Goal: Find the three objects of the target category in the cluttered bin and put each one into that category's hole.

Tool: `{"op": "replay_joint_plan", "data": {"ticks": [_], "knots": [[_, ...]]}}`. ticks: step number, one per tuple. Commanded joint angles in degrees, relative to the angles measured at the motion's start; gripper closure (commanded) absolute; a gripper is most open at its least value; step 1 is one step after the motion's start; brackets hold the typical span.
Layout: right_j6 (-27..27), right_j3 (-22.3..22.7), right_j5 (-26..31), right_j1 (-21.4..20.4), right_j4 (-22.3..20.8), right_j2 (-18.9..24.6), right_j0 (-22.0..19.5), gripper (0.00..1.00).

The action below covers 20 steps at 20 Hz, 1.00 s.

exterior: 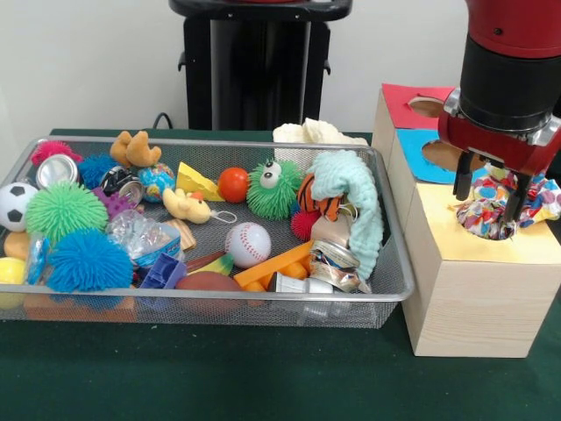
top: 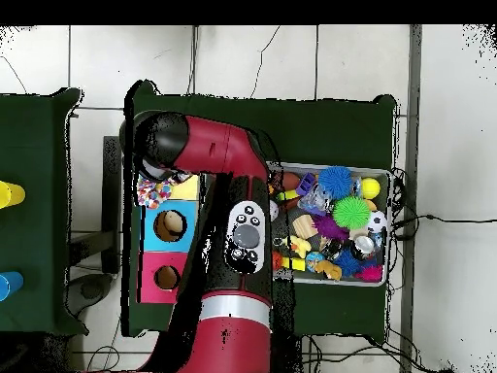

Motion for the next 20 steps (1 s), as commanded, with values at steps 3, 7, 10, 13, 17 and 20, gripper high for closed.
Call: {"op": "replay_joint_plan", "data": {"ticks": [3, 7, 10, 13, 17, 20], "knots": [[4.4, 0.5, 4.5, 3.3, -2.6, 2.1, -2.0, 0.00], [3.3, 0.6, 1.9, 6.4, -3.1, 2.7, -2.5, 0.00], [3.2, 1.6, 0.3, 6.7, -2.6, 3.3, -2.7, 0.00], [3.2, 0.8, 2.0, 7.0, -2.8, 3.1, -2.3, 0.00], [3.6, 2.3, -0.2, 7.1, -2.2, 3.6, -2.2, 0.00], [4.0, 2.8, 0.3, 6.2, -1.9, 3.6, -2.0, 0.00]]}}
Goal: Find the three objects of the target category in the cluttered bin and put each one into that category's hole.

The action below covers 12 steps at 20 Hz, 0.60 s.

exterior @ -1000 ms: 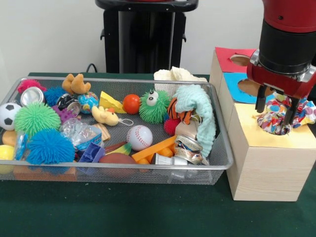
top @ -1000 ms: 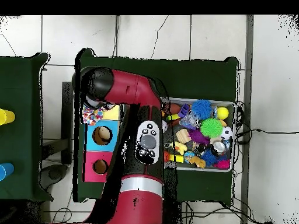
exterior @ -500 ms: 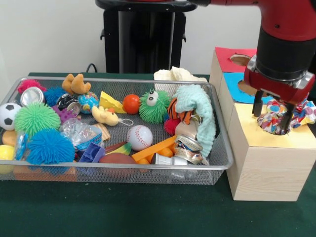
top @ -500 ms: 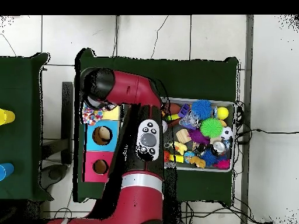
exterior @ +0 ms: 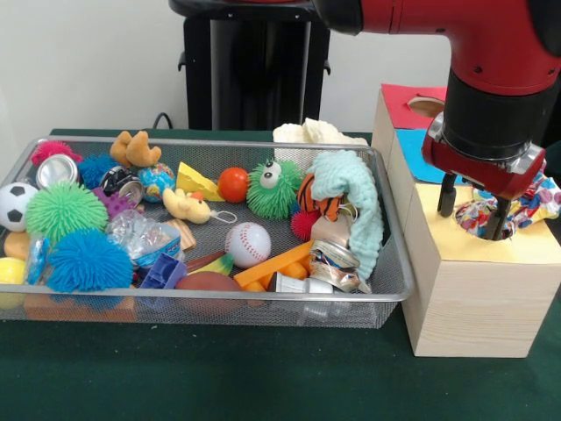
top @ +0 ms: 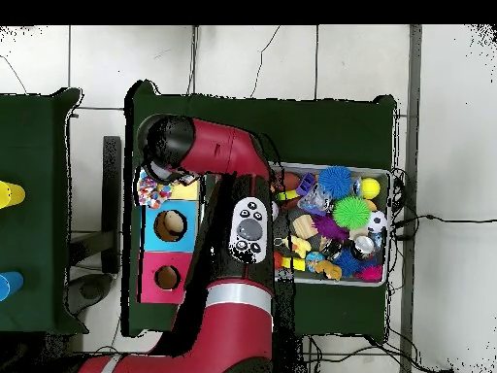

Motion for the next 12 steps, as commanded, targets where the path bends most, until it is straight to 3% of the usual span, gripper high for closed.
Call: {"op": "replay_joint_plan", "data": {"ticks": [1, 6, 8, 12], "knots": [[4.1, 3.8, 0.2, 3.2, -1.3, 3.7, -1.4, 0.00], [4.2, 1.7, 0.5, 4.9, -1.6, 3.7, -1.4, 0.00], [4.2, 3.0, -1.0, 4.7, -1.3, 4.1, -1.4, 0.00], [4.0, 3.4, 5.1, 0.5, -1.1, 3.4, -1.4, 0.00]]}}
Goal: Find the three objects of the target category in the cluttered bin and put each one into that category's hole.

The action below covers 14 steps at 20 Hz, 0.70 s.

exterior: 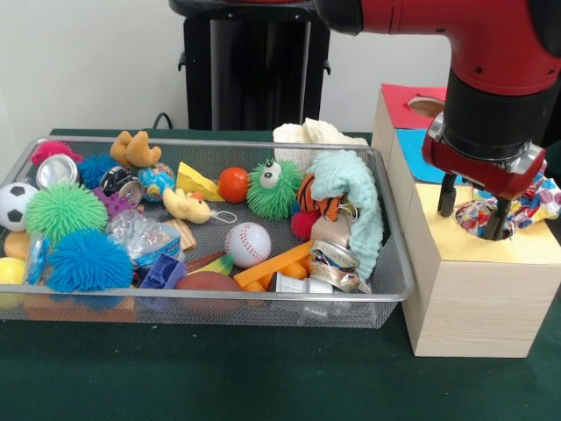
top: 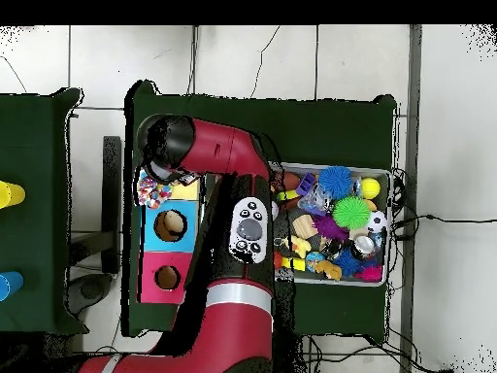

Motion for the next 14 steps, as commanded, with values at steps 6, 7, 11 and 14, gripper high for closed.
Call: {"op": "replay_joint_plan", "data": {"ticks": [6, 7, 11, 14], "knots": [[4.8, 2.9, 11.0, -3.1, -0.8, 3.1, -0.8, 0.00], [5.0, 2.7, 10.5, -2.5, -0.7, 3.4, -0.7, 0.00], [6.3, 2.7, 10.6, -2.8, -0.2, 3.4, 0.0, 0.00], [6.8, 2.1, 11.8, -3.2, 0.2, 3.6, -0.1, 0.00]]}}
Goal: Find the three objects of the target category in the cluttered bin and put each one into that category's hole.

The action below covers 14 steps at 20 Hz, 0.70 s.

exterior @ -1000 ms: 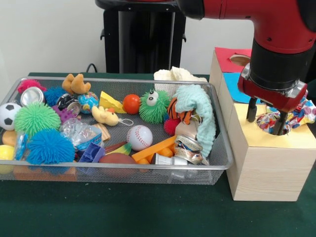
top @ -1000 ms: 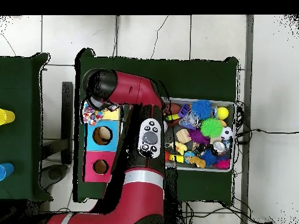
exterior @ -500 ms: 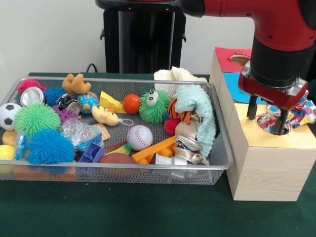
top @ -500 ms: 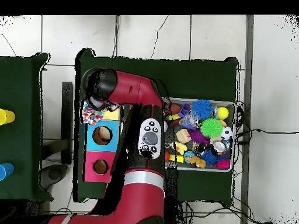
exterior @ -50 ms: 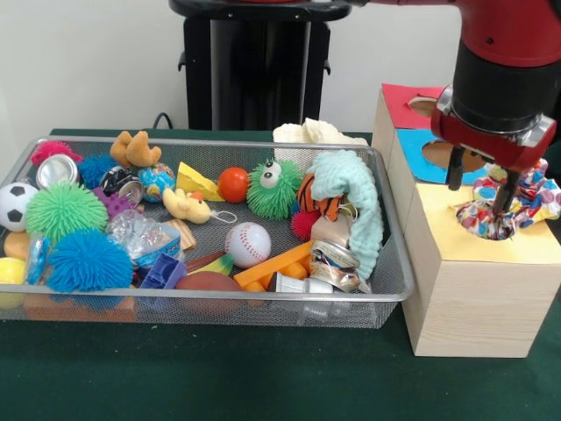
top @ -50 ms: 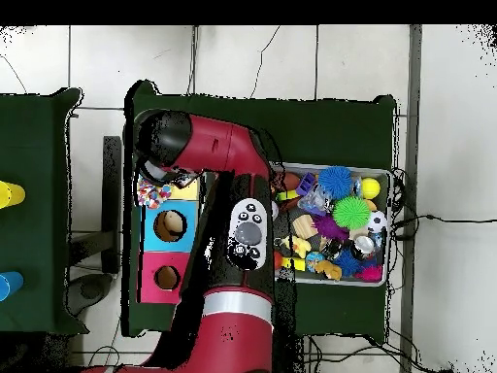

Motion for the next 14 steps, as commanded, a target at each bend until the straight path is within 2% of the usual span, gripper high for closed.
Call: {"op": "replay_joint_plan", "data": {"ticks": [1, 7, 9, 14], "knots": [[7.0, 1.5, 6.6, -0.6, 0.3, 3.6, -0.4, 0.00], [8.3, -0.5, 5.2, 1.7, 1.2, 4.3, -0.5, 0.00], [8.9, -0.3, 5.5, 1.3, 1.8, 4.5, -0.6, 0.00], [9.0, 6.9, 1.5, -2.2, 4.7, 5.3, -0.3, 0.00]]}}
